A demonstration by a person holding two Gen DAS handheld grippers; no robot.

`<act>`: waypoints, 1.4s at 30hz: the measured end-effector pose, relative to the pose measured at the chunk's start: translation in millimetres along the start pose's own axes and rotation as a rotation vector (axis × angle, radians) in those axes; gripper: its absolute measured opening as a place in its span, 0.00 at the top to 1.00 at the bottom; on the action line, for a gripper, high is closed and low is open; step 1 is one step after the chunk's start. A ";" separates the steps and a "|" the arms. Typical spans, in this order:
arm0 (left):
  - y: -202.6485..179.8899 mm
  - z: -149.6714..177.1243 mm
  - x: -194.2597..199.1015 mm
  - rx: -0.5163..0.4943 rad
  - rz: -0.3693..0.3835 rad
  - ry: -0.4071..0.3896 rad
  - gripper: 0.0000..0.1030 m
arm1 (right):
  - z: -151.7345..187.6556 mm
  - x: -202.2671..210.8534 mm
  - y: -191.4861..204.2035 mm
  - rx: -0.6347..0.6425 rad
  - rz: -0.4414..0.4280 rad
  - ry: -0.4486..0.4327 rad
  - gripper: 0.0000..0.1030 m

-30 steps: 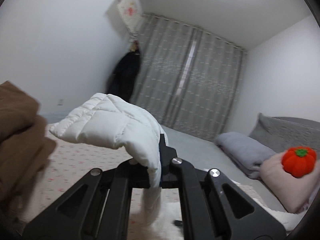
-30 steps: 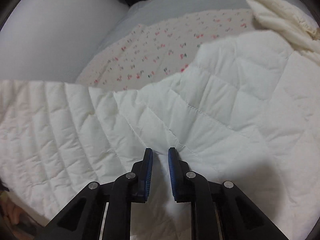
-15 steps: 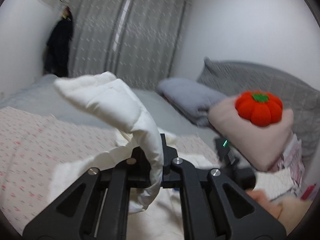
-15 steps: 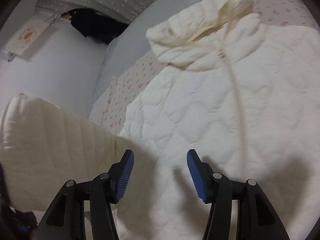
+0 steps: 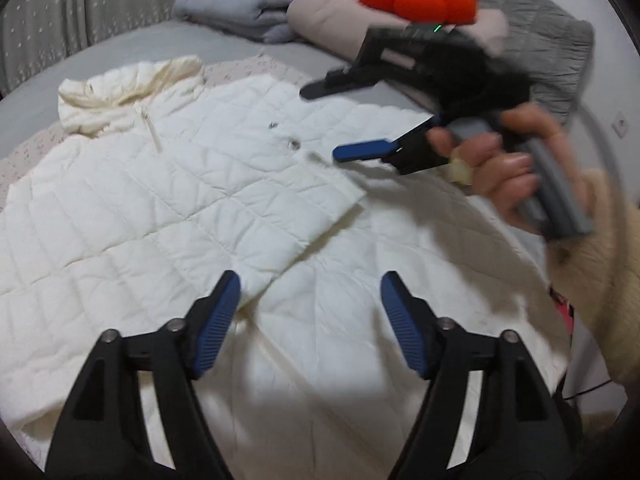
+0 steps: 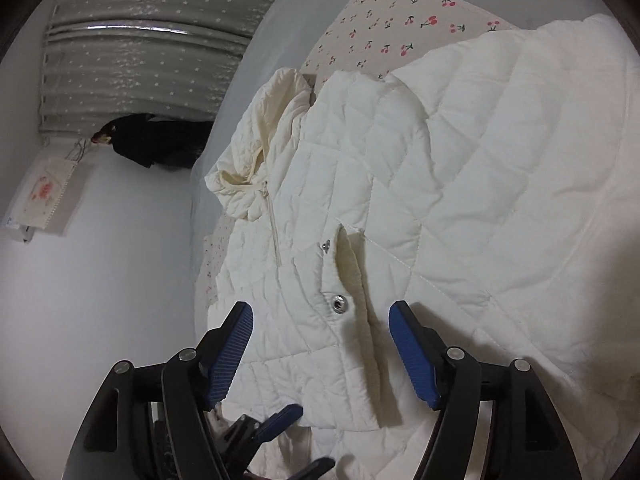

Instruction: Fold large clothes

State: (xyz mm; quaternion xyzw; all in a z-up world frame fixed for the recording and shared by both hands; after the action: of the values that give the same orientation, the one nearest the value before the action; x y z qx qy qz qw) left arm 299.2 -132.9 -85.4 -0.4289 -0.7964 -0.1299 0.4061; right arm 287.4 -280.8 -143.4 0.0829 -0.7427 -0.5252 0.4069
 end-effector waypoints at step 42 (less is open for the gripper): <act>155.4 53.2 47.4 0.457 -0.373 -0.022 0.25 | 37.4 24.1 7.9 0.553 0.544 -0.138 0.30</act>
State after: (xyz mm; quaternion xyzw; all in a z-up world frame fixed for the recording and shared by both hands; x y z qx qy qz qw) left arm 379.0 17.0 -105.3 -0.1742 -0.8744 -0.0151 0.4525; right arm 248.1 -263.9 -128.6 -0.0460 -0.8767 -0.1823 0.4427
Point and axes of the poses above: each gripper's, at about its wrist camera, not at the fingertips, and x roughly against the way its jaws point, y to its left, z to its underside, the point moved 8 cm from there along -x, roughly the way its jaws point, and after that the axes turned 5 degrees about -z, right-handed, at the moved point
